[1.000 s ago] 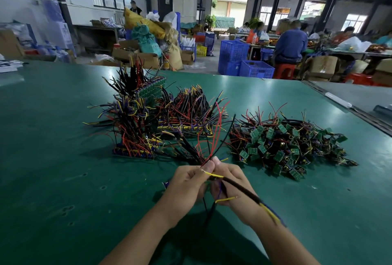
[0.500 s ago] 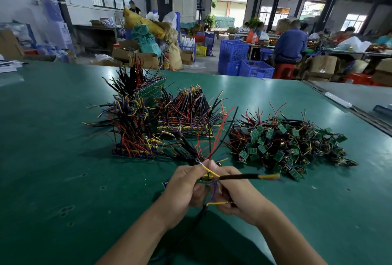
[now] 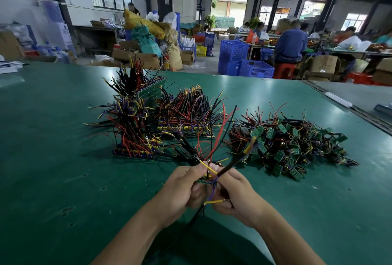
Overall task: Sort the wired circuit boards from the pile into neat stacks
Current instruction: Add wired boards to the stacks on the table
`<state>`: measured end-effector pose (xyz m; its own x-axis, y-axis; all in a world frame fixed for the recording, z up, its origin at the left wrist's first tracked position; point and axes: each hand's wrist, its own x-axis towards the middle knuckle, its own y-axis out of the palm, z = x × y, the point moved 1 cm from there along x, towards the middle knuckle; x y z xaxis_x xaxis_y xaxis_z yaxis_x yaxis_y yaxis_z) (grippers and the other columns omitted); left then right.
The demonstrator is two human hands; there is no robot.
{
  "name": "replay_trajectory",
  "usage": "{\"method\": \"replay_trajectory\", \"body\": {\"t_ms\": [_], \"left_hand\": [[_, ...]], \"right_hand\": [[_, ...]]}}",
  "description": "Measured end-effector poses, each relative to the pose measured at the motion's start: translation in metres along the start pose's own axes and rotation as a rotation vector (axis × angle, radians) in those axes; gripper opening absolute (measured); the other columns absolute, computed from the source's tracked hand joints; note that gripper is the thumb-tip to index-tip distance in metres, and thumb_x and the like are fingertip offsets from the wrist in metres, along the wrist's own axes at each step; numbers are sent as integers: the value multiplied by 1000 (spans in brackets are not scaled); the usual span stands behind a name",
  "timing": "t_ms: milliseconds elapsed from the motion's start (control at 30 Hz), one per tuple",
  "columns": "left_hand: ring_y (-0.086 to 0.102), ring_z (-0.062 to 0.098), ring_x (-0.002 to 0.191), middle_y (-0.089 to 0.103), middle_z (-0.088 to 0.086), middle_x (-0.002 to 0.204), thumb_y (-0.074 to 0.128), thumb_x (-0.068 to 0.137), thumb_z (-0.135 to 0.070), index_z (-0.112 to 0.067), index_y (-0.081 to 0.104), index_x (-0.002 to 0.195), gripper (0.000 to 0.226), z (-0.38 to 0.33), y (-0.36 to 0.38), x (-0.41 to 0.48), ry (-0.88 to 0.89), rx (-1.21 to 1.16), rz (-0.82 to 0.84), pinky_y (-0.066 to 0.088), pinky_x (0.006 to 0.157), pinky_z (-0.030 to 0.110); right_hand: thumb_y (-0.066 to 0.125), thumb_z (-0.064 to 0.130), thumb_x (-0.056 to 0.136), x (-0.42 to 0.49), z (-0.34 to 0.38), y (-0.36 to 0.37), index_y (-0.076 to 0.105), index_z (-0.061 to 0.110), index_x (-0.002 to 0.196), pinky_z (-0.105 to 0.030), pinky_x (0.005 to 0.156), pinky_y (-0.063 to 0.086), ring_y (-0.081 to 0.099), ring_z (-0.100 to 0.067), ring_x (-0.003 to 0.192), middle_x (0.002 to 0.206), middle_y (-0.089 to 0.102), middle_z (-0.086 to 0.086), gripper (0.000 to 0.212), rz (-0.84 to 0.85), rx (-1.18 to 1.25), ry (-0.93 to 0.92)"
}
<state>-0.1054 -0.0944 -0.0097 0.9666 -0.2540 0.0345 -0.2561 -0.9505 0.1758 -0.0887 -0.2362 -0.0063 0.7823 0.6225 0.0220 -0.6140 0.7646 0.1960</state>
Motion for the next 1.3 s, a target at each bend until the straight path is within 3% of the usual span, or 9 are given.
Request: {"method": "replay_trajectory", "body": {"t_ms": [100, 233, 400, 567, 800, 933, 1000, 1167, 1300], "left_hand": [[18, 11, 40, 26, -5, 42, 51, 86, -49, -23, 37, 44, 51, 2, -3, 0, 13, 0, 47, 15, 47, 27], [17, 12, 41, 26, -3, 44, 54, 81, -56, -21, 37, 47, 52, 5, -7, 1, 27, 12, 86, 16, 45, 23], [17, 13, 42, 24, -3, 46, 54, 81, -57, -21, 35, 49, 52, 7, -11, 0, 33, 32, 91, 21, 44, 19], [19, 12, 41, 24, -3, 46, 51, 90, -49, -21, 36, 49, 52, 4, -11, -3, 33, 30, 102, 22, 44, 17], [20, 11, 46, 27, -6, 43, 54, 86, -40, -24, 42, 46, 44, 3, -3, -2, -9, -117, 15, 14, 51, 26], [20, 10, 40, 25, -6, 44, 56, 75, -46, -23, 41, 41, 43, 2, -1, -1, -17, -159, 27, 16, 45, 23], [19, 10, 38, 24, -6, 43, 61, 77, -50, -23, 41, 42, 49, 2, -2, 0, -12, -181, 57, 18, 42, 18], [15, 10, 40, 19, -2, 45, 56, 84, -46, -21, 42, 44, 49, 3, -2, 3, 18, -168, -18, 20, 39, 16], [20, 11, 39, 24, -2, 44, 56, 87, -50, -19, 41, 45, 54, 6, -1, 7, 42, -59, -104, 22, 39, 15]], "right_hand": [[59, 56, 85, -1, -1, -2, 53, 19, 65, -11, 41, 22, 21, -6, 34, 43, 32, 9, 43, 24, 4, 14], [65, 61, 82, 0, -4, -4, 38, -8, 75, -13, 43, 24, 21, -8, 37, 45, 31, 7, 75, 51, -12, 45], [59, 57, 86, -1, -4, -2, 53, 24, 64, -13, 42, 25, 24, -6, 37, 45, 35, 8, 40, 51, -37, 4], [57, 56, 86, -2, -5, -2, 42, -5, 75, -14, 43, 24, 22, -8, 39, 47, 31, 5, 64, 50, -32, 44], [54, 54, 87, -2, -2, 6, 75, 11, 73, -12, 44, 21, 25, -5, 36, 43, 36, 7, 50, -15, 69, 14], [55, 50, 83, -2, -2, 4, 52, -21, 86, -10, 41, 21, 23, -6, 29, 38, 29, 2, 72, -71, 97, 60], [56, 52, 84, -2, -3, 3, 39, -25, 90, -10, 41, 23, 24, -8, 29, 40, 24, 0, 79, -99, 124, 60], [63, 61, 76, 3, -8, -5, 43, -14, 75, -15, 41, 24, 26, -9, 34, 42, 29, 1, 77, -172, 65, -17], [63, 73, 71, 5, -7, -9, 40, 16, 54, -19, 41, 24, 22, -12, 38, 44, 31, 2, 64, -173, -34, -22]]}}
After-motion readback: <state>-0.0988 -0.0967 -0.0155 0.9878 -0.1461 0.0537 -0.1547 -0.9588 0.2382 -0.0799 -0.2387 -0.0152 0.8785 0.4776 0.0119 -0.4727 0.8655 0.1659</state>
